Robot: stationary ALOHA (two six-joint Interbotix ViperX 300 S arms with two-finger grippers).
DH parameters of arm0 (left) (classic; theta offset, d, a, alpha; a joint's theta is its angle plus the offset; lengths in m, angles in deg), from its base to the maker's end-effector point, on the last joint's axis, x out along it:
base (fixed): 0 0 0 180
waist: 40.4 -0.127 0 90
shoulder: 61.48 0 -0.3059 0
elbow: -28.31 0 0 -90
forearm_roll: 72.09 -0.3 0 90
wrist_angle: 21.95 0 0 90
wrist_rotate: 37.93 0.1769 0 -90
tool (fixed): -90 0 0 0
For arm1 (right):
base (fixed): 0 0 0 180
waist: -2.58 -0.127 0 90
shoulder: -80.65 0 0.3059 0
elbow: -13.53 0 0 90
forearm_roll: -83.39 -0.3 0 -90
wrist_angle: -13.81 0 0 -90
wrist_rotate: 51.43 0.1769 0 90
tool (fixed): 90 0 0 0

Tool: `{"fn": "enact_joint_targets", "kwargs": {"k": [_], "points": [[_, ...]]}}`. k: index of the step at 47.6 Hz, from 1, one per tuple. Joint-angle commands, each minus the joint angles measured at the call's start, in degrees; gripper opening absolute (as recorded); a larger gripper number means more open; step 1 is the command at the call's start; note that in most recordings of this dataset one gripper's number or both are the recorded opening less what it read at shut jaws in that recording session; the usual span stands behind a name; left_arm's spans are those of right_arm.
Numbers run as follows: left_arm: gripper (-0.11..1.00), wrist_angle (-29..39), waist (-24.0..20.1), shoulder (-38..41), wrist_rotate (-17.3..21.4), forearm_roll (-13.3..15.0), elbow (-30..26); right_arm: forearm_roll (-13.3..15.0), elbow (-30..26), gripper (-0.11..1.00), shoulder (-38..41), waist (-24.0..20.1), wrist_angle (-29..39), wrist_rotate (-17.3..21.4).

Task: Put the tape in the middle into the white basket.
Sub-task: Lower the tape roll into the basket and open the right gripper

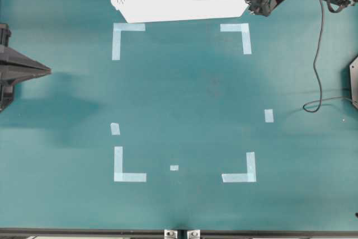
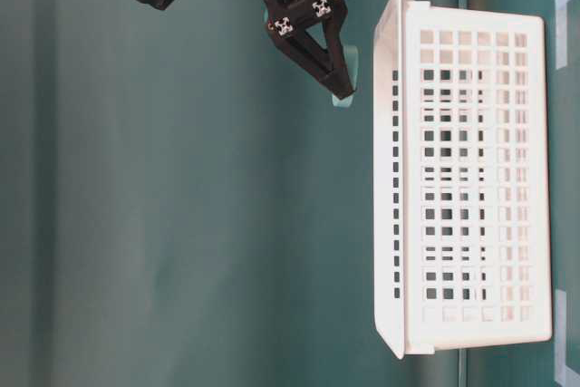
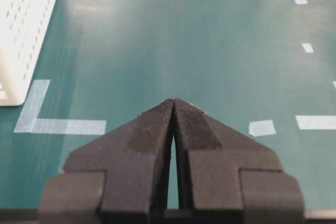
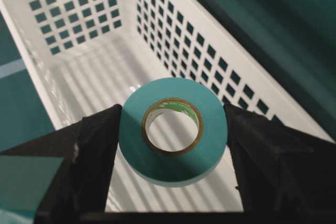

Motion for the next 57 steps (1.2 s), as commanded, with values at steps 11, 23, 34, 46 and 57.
{"fn": "enact_joint_targets", "kwargs": {"k": [11,23,34,46,57], "points": [[-0.11,-0.26,-0.18,0.44,0.09,0.00,-0.70,0.53,-1.14,0.67,1.14,0.53,-0.53,0.26],[-0.11,-0.26,-0.26,0.44,0.18,-0.09,-0.70,1.05,-1.05,0.96,1.14,0.62,-0.53,0.18],[-0.11,-0.35,-0.35,0.53,0.18,-0.09,-0.70,1.32,-0.88,0.95,0.26,0.62,-0.35,0.35],[-0.11,-0.26,-0.35,0.44,0.18,-0.09,-0.70,1.32,-0.44,0.95,-2.64,-1.14,-0.26,0.44],[-0.11,-0.26,-0.44,0.53,0.18,-0.09,-0.70,1.32,1.67,0.95,-8.44,-7.29,-0.53,0.53]]}}
